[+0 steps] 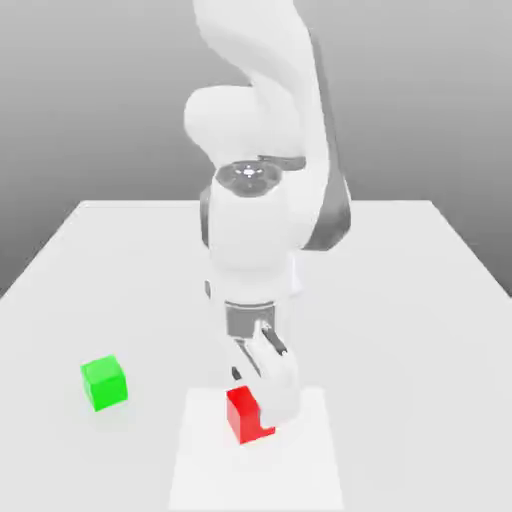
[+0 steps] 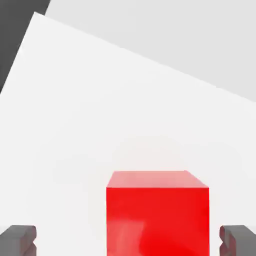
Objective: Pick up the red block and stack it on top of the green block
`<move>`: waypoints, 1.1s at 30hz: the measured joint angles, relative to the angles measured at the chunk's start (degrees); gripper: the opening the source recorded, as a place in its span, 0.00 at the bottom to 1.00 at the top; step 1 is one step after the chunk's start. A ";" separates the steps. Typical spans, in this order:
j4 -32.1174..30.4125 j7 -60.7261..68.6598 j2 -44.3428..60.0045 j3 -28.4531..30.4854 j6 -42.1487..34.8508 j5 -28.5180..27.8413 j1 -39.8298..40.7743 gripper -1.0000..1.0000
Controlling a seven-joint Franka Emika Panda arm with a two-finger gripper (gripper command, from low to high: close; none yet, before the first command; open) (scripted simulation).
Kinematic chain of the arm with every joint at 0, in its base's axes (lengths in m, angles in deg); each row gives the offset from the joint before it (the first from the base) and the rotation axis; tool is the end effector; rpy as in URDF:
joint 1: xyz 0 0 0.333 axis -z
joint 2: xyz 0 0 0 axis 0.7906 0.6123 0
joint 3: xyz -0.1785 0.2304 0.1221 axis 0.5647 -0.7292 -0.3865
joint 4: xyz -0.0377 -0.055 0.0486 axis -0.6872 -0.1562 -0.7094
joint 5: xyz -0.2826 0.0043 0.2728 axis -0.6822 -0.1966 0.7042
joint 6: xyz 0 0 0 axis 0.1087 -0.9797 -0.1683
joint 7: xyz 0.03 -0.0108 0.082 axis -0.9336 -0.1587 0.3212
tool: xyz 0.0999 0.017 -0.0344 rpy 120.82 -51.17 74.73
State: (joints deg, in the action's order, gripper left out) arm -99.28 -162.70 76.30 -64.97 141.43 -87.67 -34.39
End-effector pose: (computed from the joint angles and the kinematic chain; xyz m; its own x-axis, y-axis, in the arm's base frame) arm 0.3850 -0.0061 0.1716 -0.3795 -0.9251 -0.0125 -0.9250 0.3796 -0.0154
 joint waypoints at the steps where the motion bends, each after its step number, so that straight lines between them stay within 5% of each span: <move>1: 0.04 -0.77 0.89 0.98 0.71 -1.09 -0.71 0.50; 5: 0.08 -3.80 4.70 5.56 3.80 -5.48 -4.14 0.50; 6: 0.08 -4.13 5.22 6.26 4.22 -5.98 -4.71 0.00; 13: 0.08 -4.07 5.11 6.13 4.26 -5.87 -4.61 0.00; 33: -2.20 7.14 -9.35 -2.31 -7.42 9.48 0.03 0.00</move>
State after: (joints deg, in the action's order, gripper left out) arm -101.48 -155.56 66.96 -67.28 134.01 -78.19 -34.36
